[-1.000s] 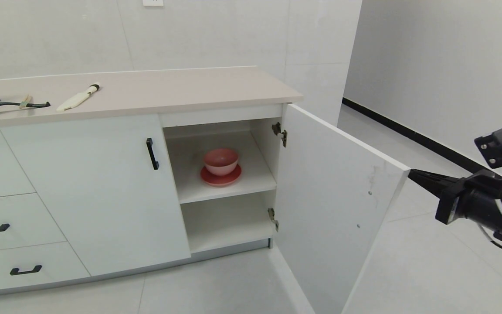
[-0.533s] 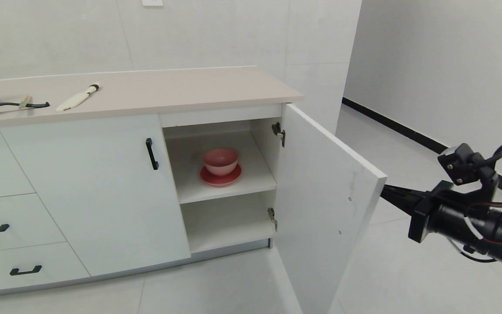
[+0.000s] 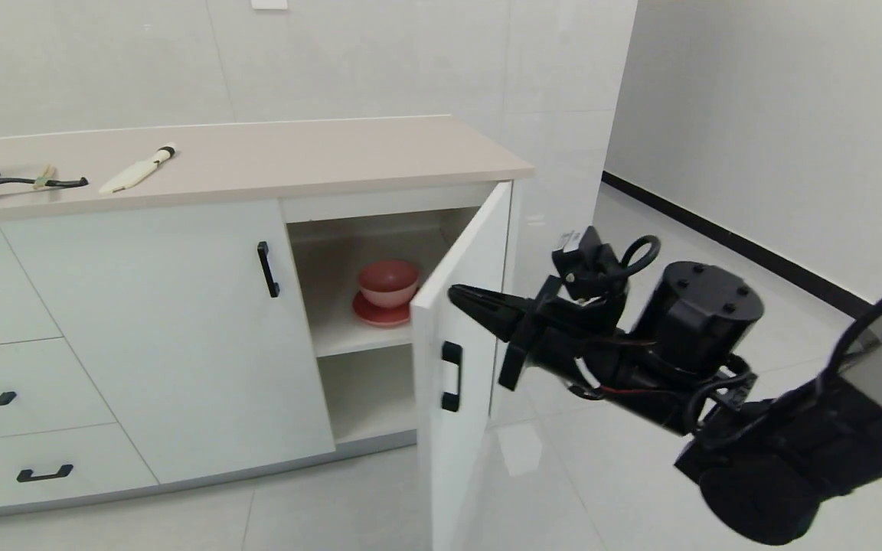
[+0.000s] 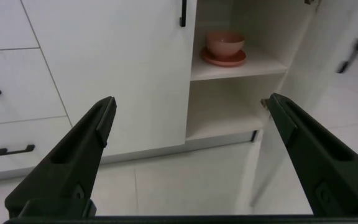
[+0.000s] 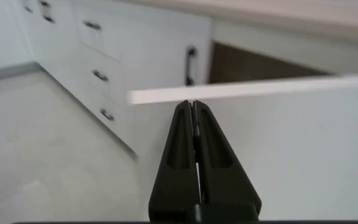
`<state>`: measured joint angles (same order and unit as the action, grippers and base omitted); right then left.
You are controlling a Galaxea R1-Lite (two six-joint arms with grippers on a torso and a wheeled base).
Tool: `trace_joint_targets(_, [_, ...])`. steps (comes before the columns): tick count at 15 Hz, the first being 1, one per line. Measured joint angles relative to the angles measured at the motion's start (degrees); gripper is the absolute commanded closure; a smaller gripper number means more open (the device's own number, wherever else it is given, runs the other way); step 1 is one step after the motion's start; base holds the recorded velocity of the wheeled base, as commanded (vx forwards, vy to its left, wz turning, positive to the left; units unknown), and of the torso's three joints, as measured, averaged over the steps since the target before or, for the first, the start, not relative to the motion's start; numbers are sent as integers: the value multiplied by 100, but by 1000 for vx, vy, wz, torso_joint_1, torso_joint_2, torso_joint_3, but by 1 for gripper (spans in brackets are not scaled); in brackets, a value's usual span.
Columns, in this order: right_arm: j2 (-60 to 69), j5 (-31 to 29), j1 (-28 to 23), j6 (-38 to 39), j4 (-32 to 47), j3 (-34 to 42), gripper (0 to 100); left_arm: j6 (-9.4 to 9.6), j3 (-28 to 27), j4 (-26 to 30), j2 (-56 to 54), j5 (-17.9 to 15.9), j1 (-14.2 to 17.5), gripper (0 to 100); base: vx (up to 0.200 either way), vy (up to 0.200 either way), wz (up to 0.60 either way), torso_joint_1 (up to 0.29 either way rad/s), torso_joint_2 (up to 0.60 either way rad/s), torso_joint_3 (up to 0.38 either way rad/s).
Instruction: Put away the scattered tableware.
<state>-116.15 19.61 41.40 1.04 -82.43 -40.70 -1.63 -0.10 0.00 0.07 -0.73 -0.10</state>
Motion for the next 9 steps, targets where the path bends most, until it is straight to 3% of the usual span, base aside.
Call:
trace_joint_targets(3, [-204, 1, 206, 95, -279, 71, 100, 7, 0, 0, 0, -5, 0, 0, 0, 0, 0, 0, 0, 0])
trace_joint_targets(9, [2211, -144, -354, 115, -190, 2139, 100, 2, 0, 0, 0, -2, 0, 0, 0, 0, 0, 0, 0, 0])
